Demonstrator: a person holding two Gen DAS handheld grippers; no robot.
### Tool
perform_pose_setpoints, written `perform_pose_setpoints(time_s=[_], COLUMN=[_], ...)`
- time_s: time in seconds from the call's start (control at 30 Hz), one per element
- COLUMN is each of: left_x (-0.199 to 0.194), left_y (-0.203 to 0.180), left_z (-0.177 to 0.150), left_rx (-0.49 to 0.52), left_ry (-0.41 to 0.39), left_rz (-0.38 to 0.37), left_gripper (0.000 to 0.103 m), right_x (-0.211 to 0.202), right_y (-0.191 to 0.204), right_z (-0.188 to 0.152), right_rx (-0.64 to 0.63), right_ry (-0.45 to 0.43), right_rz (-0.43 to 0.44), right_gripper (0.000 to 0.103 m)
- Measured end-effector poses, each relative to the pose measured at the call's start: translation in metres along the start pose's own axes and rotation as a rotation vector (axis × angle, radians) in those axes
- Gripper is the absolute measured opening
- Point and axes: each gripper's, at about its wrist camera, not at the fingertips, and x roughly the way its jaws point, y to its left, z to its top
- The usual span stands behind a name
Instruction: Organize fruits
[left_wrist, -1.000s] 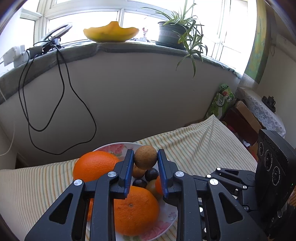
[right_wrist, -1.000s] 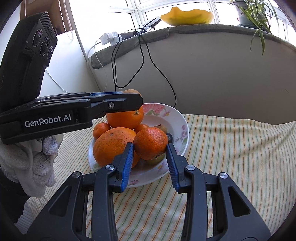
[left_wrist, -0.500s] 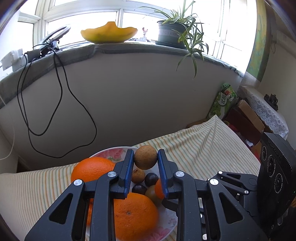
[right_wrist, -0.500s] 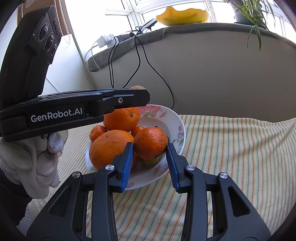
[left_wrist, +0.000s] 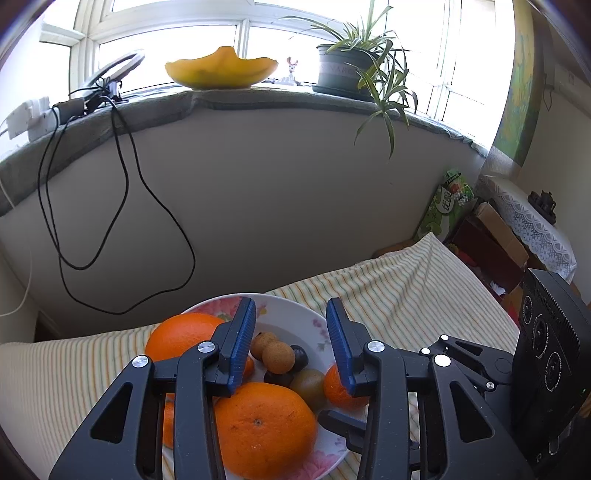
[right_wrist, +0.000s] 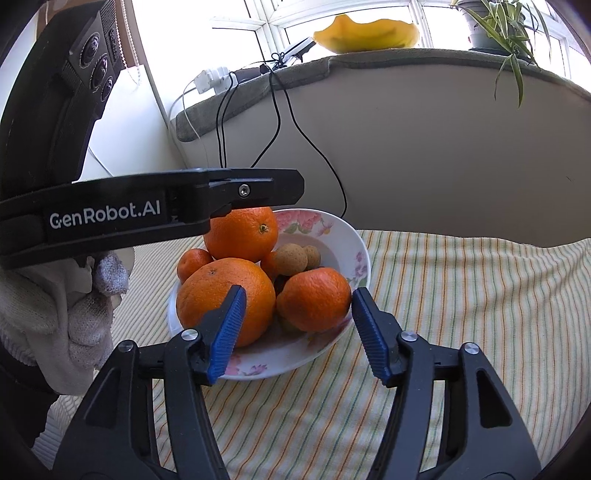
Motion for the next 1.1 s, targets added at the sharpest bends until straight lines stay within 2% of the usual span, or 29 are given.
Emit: perform_pose_setpoints(time_s=[0.27, 0.33, 0.4, 0.7, 0.8, 0.9, 0.93, 1.1], left_x=[-0.011, -0.017, -0.026, -0.075, -0.09, -0.106, -0.111, -0.136], left_y=[-0.002, -0.002, -0.002, -0.008, -0.013, -0.017, -0.018, -0.021], left_z=[-0.005, -0.007, -0.009, -0.026, -0.037, -0.048, -0.053, -0.081], left_rx=[-0.003, -0.002, -0.002, -0.007, -0.008, -0.019, -0.024, -0.06], left_ry=[-0.009, -0.015, -0.026, -0.085, -0.102, -0.123, -0.132, -0.174], left_rz=[0.003, 0.006, 0.014, 0.038, 0.048, 0.061, 0.07, 0.132], left_gripper=[0.038, 0.039, 0.048, 0.05, 0.059, 0.062, 0.064, 0.081], right_x=[-0.002, -0.004, -0.007, -0.031, -0.043, -0.057, -0.062, -0.088], right_y=[0.0, 0.002, 0.004, 0.018, 0.021, 0.024, 0.025, 0.037], right_z=[0.001, 0.001, 0.001, -0.001, -0.004, -0.007, -0.009, -0.019], right_rx=[0.0, -0.005, -0.013, -0.035, -0.036, -0.035, -0.035, -0.067], right_ry=[-0.006, -0.013, -0.018, -0.038, -0.038, -0.045, -0.049, -0.074], right_rz=[0.0, -0.005, -0.013, -0.042, -0.054, -0.065, -0.07, -0.112], right_gripper=[0.066, 0.07, 0.07, 0.071, 0.071, 0.073, 0.076, 0.08])
